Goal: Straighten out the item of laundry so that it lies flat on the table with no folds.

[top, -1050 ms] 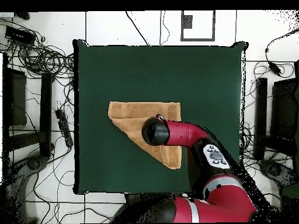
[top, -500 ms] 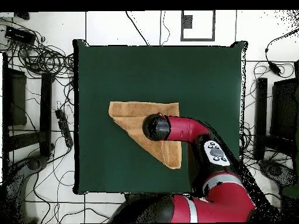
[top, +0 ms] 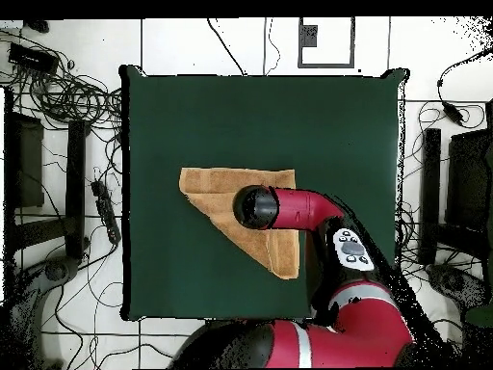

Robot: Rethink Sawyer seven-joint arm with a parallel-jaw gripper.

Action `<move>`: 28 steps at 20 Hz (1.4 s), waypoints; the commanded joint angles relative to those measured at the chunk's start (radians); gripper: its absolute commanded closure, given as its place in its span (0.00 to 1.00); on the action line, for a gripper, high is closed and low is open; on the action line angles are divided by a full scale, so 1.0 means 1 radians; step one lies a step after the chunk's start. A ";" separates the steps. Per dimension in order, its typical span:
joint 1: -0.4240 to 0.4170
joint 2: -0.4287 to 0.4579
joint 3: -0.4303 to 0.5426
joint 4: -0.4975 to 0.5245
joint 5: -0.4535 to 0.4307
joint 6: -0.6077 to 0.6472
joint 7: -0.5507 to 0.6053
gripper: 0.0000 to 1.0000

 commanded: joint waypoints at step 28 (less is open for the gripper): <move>0.093 0.090 -0.015 -0.041 0.040 -0.078 0.186 0.00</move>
